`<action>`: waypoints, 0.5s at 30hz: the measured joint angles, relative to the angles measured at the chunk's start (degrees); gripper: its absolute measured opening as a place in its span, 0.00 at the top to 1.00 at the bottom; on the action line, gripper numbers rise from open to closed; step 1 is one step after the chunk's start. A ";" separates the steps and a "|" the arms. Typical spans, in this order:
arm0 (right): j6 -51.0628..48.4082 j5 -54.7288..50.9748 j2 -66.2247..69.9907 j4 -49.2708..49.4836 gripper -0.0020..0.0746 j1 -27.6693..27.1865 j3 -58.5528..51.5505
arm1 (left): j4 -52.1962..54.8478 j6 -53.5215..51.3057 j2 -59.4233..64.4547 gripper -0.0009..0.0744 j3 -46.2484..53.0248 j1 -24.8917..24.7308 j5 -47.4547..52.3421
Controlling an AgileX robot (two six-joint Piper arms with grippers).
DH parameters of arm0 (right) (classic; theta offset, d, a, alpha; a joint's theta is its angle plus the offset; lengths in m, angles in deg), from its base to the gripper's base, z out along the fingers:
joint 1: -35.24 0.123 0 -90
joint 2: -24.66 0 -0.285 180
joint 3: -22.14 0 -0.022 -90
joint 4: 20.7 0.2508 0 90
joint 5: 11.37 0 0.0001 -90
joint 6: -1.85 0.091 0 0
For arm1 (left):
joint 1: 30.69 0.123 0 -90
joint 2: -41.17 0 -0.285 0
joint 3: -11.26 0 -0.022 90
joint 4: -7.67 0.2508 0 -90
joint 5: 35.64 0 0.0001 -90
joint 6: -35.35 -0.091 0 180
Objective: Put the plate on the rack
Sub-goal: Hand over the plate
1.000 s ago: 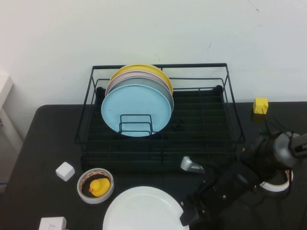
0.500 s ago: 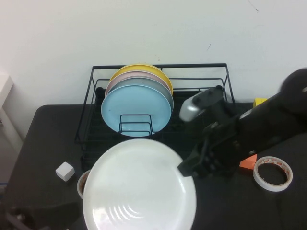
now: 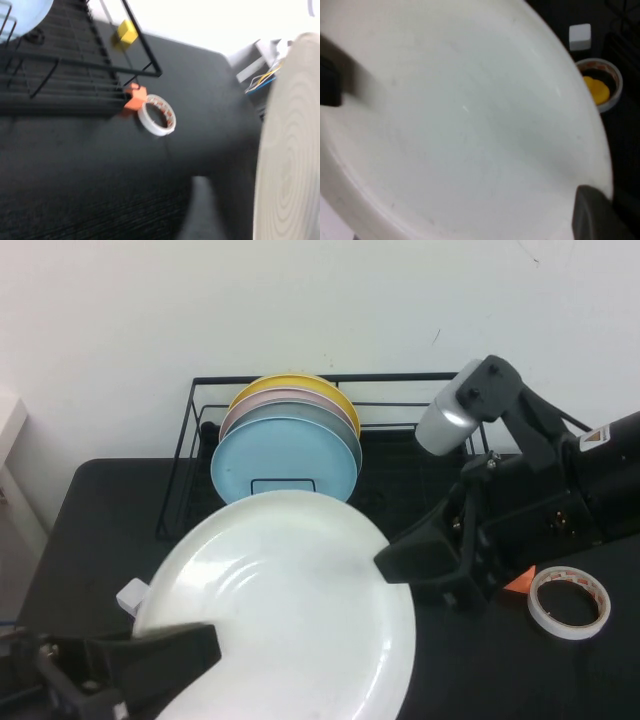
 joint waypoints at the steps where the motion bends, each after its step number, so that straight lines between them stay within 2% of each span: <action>1: -0.14 0.29 -0.42 0.15 0.96 0.31 0.00 | 0.00 -0.14 0.76 0.39 0.00 0.00 -0.12; 5: -1.14 0.64 -0.53 0.25 0.96 0.65 -0.04 | 0.00 -2.03 2.58 0.79 0.00 0.00 -0.33; 6: -1.88 0.64 -0.53 0.24 0.96 0.65 -0.13 | 0.15 -3.44 2.70 0.84 0.00 0.00 -0.35; 10: -6.61 0.64 -0.53 1.45 0.96 0.65 -0.26 | -0.05 -11.32 2.81 0.85 0.00 -0.13 -1.44; 15: -20.87 0.64 -0.53 8.15 0.92 -0.19 -0.53 | -0.43 -20.97 2.81 0.85 0.00 -0.13 -2.62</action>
